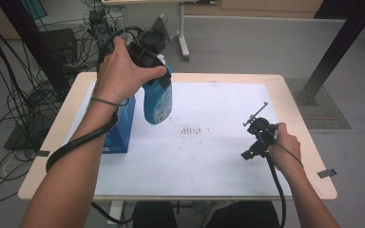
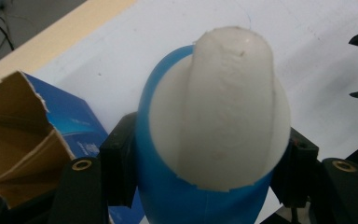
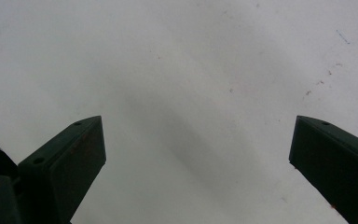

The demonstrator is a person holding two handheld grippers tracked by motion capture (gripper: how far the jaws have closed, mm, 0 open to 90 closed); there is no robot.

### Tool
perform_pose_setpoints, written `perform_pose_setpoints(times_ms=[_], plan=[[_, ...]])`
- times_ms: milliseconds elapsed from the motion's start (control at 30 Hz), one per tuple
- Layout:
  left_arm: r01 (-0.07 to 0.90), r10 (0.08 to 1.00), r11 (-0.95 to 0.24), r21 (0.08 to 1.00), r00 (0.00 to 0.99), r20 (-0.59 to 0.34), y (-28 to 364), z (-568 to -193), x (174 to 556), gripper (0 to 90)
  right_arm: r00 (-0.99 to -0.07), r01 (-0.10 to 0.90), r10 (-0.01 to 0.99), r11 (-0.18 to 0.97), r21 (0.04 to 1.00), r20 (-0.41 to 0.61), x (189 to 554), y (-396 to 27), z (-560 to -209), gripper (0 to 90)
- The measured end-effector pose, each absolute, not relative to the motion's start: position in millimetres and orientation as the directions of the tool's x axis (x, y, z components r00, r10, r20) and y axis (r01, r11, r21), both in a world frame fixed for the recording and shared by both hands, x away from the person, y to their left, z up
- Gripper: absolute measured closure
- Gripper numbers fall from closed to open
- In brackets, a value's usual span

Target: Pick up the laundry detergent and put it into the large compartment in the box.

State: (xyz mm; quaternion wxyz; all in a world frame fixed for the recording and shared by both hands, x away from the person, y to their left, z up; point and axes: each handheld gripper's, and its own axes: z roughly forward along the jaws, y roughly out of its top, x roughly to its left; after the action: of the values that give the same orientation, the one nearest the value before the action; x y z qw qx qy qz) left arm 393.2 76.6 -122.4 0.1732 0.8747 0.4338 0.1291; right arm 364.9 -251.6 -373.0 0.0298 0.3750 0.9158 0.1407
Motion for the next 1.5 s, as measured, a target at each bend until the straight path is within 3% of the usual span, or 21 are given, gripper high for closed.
perform_pose_setpoints(times_ms=[467,1133,1500], plan=[[0.707,0.815,-0.541,0.455,0.575,0.074,72.3,-63.7,395.1,37.5,-0.711,0.682,0.701,0.672,0.288,0.05,364.1,-255.3,-370.3,3.2],[0.787,0.895,-0.413,0.459,0.444,0.044,101.9,-60.1,401.9,37.6,-0.702,0.688,0.711,0.659,0.303,0.048,362.1,-260.9,-368.5,3.2],[0.844,0.957,-0.273,0.461,0.29,0.035,147.1,-67.2,409.2,37.6,-0.703,0.688,0.709,0.659,0.303,0.055,361.6,-259.1,-369.2,3.3]])
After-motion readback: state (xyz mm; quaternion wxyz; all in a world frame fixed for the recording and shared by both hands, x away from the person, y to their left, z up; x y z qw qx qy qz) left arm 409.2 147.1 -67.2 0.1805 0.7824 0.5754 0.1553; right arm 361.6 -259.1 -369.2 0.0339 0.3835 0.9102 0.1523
